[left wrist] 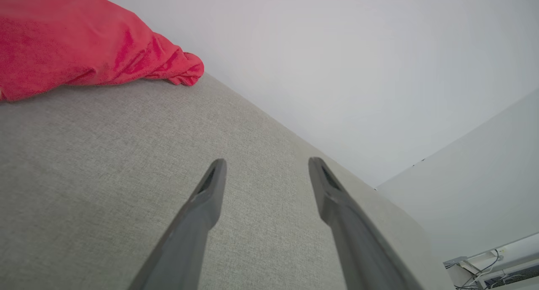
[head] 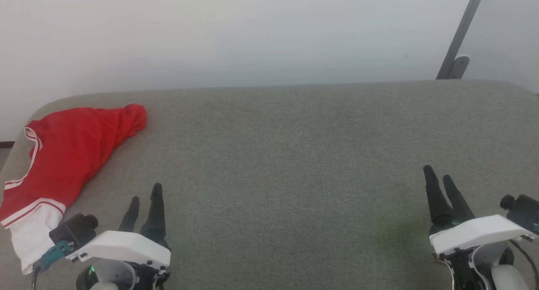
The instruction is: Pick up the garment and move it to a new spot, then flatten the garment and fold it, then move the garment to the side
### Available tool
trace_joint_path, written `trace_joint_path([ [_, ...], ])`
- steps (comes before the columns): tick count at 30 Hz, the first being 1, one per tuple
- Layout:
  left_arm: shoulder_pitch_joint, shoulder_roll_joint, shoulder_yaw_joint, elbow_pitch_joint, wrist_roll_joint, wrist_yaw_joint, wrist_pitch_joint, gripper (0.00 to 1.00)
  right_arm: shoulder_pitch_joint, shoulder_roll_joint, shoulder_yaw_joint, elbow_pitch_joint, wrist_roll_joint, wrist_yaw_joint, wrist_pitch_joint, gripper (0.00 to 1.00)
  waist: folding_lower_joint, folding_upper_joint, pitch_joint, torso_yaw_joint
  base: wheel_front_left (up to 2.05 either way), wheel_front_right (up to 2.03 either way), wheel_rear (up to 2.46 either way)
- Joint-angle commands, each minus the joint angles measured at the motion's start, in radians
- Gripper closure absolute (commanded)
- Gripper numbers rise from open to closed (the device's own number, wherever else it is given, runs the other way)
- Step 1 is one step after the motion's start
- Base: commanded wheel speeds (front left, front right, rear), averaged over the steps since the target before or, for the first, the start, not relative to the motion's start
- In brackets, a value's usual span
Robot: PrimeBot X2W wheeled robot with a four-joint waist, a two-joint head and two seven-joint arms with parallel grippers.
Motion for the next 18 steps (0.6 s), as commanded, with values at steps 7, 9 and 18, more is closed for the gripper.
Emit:
trace_joint_path([
  [7,-0.003,0.026,0.004,-0.030,0.093,0.018,-0.029,0.00,-0.030,-0.013,-0.002,-0.024,-0.093,0.000,-0.022,0.00,0.0000,-0.0001,-0.001,-0.001,0.00,0.00,0.00],
  [9,0.000,0.029,0.004,-0.035,0.113,0.021,-0.034,0.00,-0.031,-0.015,-0.003,-0.026,-0.114,0.000,-0.026,0.00,0.0000,-0.0001,-0.002,-0.001,0.00,0.00,0.00],
  [18,0.012,0.035,0.002,-0.053,0.201,0.039,-0.057,0.00,-0.034,-0.022,-0.010,-0.038,-0.205,0.000,-0.039,0.00,0.0000,-0.0001,-0.005,-0.001,0.00,0.00,0.00],
])
